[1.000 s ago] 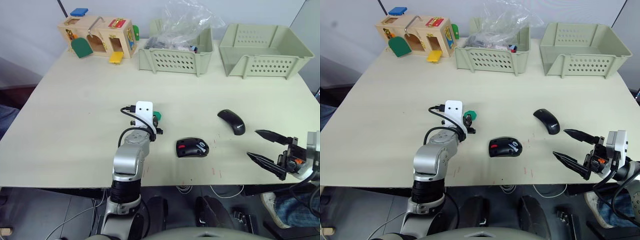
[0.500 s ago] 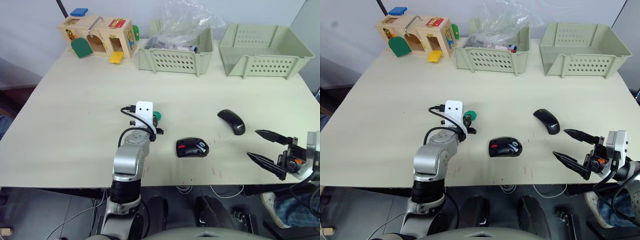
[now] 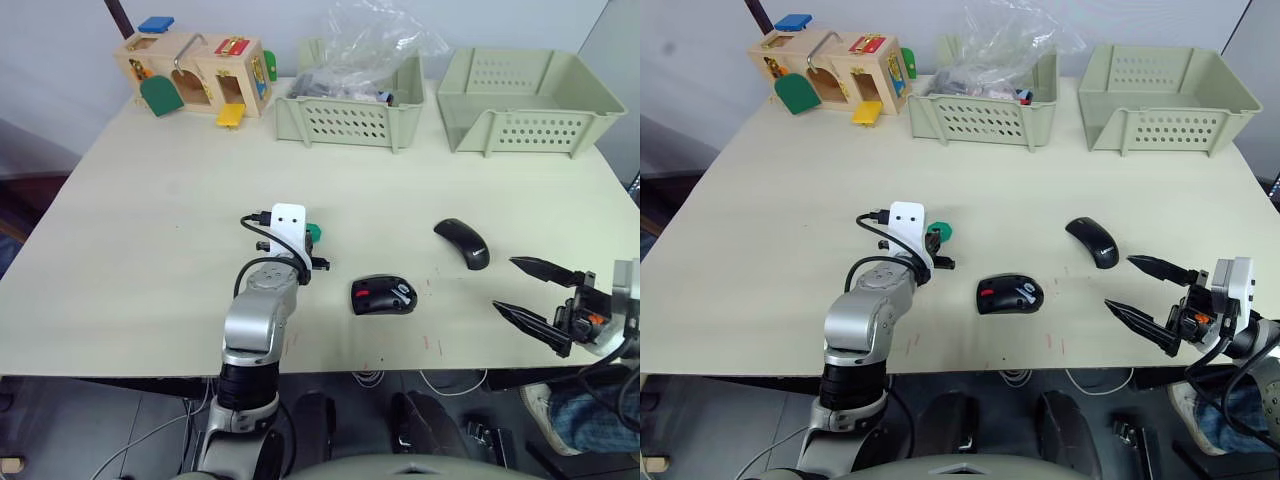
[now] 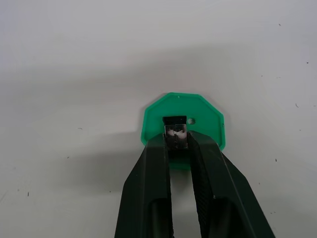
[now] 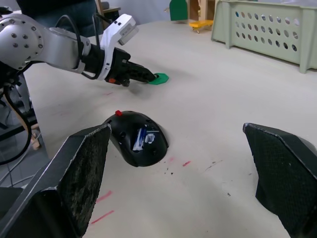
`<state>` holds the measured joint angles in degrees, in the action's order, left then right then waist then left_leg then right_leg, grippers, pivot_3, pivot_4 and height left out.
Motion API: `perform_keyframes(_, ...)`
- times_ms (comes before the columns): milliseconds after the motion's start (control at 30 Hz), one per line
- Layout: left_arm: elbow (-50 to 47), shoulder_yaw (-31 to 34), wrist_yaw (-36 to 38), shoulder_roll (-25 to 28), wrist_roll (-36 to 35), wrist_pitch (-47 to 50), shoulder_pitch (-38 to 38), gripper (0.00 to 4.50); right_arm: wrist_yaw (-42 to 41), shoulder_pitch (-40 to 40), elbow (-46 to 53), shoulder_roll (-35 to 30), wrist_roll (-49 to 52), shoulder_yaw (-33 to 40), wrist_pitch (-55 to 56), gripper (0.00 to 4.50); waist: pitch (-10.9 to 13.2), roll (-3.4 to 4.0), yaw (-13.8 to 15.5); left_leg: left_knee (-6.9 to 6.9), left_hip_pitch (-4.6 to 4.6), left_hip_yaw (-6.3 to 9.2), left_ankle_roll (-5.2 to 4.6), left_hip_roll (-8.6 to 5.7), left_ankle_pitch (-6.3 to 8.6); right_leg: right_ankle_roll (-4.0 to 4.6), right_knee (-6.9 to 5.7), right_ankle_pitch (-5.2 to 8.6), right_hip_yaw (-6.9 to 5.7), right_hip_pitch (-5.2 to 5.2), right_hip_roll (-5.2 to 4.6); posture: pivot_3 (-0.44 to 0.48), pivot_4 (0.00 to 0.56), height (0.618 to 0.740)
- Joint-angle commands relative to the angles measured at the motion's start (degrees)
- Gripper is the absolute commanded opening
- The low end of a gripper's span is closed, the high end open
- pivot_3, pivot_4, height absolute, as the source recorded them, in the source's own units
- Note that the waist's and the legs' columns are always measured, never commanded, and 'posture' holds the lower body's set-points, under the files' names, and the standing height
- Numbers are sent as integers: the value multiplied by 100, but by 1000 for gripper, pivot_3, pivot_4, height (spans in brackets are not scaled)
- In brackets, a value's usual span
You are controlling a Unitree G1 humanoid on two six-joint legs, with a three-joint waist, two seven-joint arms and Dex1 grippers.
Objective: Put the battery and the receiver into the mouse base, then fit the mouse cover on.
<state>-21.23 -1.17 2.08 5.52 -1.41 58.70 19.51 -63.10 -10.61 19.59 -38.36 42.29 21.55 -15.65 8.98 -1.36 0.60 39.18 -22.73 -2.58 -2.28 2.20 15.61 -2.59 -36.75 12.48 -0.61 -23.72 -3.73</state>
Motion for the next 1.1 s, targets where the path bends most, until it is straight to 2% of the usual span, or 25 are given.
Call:
perform_keyframes(33,-799,21,676,396,-374,-176,-77,197,453,207,630,-271,578,-20,-769,4500,2,3,-6,0,0,1,0,0,0,0,0,0,0,0,0,0,150,740)
perform_keyframes(167,-1369,299,2101,1424,-1206,-412,-242,197,1308,974,1055,-576,886,-342,-1717,4500,3,4,7,-1,0,1,0,3,0,3,0,0,-3,0,-1,0,150,740)
perform_keyframes(267,-1275,582,3059,2245,-1678,-813,-128,197,2041,1813,1326,-835,1395,-643,-2696,4500,10,8,15,-3,-4,1,1,3,0,5,2,1,-3,-6,-1,0,150,740)
perform_keyframes(333,-1174,657,3359,2517,-1842,-1032,-67,197,2399,2184,1381,-949,1643,-763,-3159,4500,11,8,42,-3,-10,2,1,2,0,5,4,1,-6,-8,-2,0,150,740)
perform_keyframes(433,-768,726,4154,3120,-2143,-1311,226,197,3303,3331,1126,-1149,2436,-1011,-4293,4500,19,7,34,-1,-14,0,1,-1,0,4,9,1,-9,-6,-10,0,150,740)
perform_keyframes(533,-174,604,5028,3665,-2308,-1782,762,197,3933,4858,12,-1152,3835,-1485,-5578,4500,32,1,9,2,-14,-6,0,-4,0,4,4,0,-7,-10,-17,0,150,740)
perform_keyframes(600,57,525,5299,3807,-2369,-1930,964,197,4445,5364,-505,-1121,4535,-1647,-5976,4500,33,-1,13,-4,-15,-4,0,-2,0,6,4,0,-9,-12,-12,0,150,740)
perform_keyframes(700,422,256,5675,3950,-2208,-2380,1340,197,5125,6018,-1050,-926,4816,-1978,-6317,4500,34,-1,25,-15,-20,-7,-1,-2,0,5,17,1,-13,-10,-11,0,150,740)
perform_keyframes(733,621,125,5909,3956,-2212,-2503,1627,197,5689,6397,-1606,-769,5218,-2233,-6403,4500,35,-2,23,-18,-32,-11,-3,-2,2,2,27,-1,-18,-14,-11,0,150,740)
perform_keyframes(800,954,-128,6241,3951,-2142,-2752,2068,197,6274,7005,-2387,-563,5900,-2640,-6559,4500,42,-7,6,-2,-70,-19,-3,-3,2,-21,17,-15,-16,-53,-12,0,150,740)
perform_keyframes(867,1192,-254,6386,3908,-2094,-2916,2285,197,6962,7261,-2863,-423,6551,-2868,-6360,4500,43,-10,8,11,-135,-26,-1,-5,-2,-31,0,-27,-10,-124,-10,0,150,740)
perform_keyframes(933,1437,-383,6534,3834,-2036,-3076,2523,197,7310,7492,-3192,-295,6963,-3032,-6273,4500,43,-11,15,9,-132,-31,0,-4,-3,-31,2,-27,-14,-121,-10,0,150,740)
perform_keyframes(1100,1734,-492,6704,3739,-1946,-3293,2740,197,7832,7672,-3690,40,7071,-2937,-6343,4500,44,-10,-6,18,-188,-29,0,-3,-3,-35,-2,-29,-19,-165,-11,0,150,740)
